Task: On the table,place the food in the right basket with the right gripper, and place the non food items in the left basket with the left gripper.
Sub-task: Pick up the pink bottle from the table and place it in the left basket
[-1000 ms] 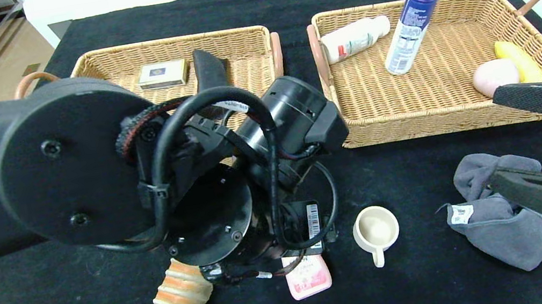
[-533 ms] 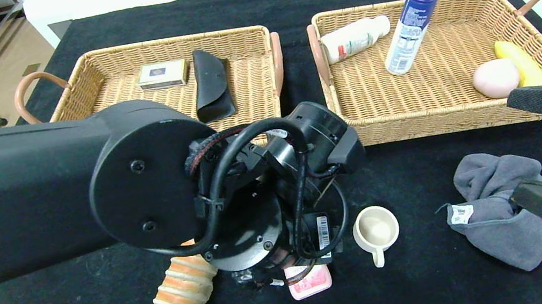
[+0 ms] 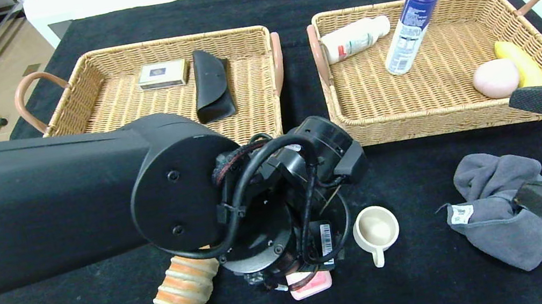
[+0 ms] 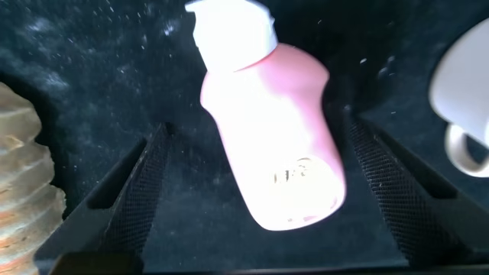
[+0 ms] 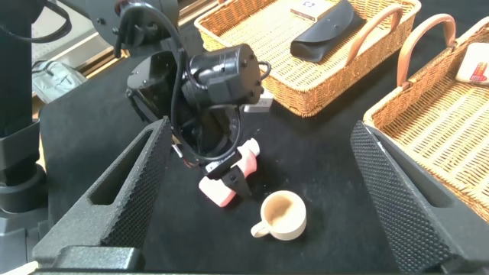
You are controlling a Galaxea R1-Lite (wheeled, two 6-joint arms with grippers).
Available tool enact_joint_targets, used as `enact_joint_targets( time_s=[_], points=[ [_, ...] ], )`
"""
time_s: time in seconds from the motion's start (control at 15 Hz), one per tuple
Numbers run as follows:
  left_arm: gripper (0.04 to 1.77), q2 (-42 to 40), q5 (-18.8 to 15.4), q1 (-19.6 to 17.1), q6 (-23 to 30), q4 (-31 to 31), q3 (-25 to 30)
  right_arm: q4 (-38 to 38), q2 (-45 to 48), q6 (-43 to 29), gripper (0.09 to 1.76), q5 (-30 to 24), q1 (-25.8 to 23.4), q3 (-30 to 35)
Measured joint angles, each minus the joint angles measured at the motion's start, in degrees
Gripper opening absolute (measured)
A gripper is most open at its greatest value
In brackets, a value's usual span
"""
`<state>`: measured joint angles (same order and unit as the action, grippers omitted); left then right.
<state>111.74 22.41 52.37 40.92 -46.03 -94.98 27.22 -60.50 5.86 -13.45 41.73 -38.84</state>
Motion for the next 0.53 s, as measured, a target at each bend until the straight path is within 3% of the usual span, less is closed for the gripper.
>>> enact_joint_targets(
  time_s=[0.27, 0.4, 0.53],
  points=[
    [1.04, 0.17, -0.04, -0.09, -0.22, -0.05, 0.63, -0.68, -0.2, 0.04, 1.71, -0.06, -0.02, 0.0],
    [0.88, 0.2, -0.04, -0.09, -0.22, -0.02, 0.72, -0.68, -0.24, 0.02, 1.71, -0.06, -0.02, -0.07],
    [0.83, 0.22, -0.09, -0.09, -0.22, 0.0, 0.79, -0.71, -0.29, 0.04, 1.71, -0.16, -0.02, -0.07]
  ],
)
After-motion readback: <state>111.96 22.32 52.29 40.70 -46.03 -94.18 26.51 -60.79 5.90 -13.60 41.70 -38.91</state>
